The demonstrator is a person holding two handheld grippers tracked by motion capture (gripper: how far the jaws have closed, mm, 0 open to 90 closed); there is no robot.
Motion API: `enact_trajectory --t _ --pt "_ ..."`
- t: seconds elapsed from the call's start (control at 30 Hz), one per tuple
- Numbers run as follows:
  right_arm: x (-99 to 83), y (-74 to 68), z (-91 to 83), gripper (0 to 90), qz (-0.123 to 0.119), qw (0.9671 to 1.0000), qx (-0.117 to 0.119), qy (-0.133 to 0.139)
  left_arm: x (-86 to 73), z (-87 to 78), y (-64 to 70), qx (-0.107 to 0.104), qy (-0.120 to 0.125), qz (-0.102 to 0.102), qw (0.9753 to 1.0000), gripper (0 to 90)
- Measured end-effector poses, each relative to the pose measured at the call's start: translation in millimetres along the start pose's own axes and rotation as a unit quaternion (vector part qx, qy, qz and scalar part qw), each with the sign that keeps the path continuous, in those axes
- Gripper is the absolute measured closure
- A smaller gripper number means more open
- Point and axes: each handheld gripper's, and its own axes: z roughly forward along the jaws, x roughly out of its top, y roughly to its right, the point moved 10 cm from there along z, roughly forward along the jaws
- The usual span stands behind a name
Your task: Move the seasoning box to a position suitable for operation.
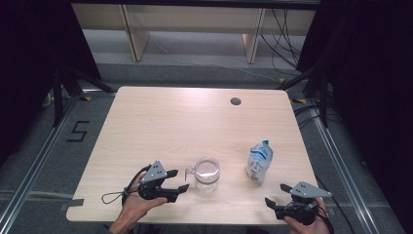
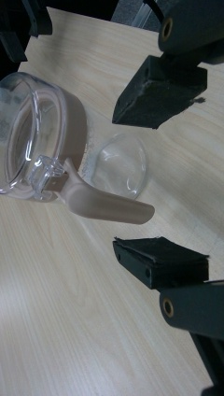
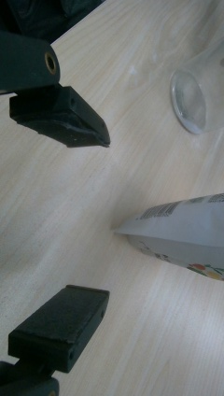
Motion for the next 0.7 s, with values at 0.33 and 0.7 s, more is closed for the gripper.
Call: enact_trajectory --t 0.33,0.7 --pt "-0.2 -1.3 -0.3 22.0 0.007 1.0000 0.001 -0.003 -2.0 -3.6 -0.3 -0.001 -0.003 -0.007 1.0000 31.5" --pt "0.0 -2.6 -0.8 24.0 0.001 1.0000 0.003 -0.006 3.0 -8.7 -1.4 0.001 0.002 -0.017 0.9999 33.3"
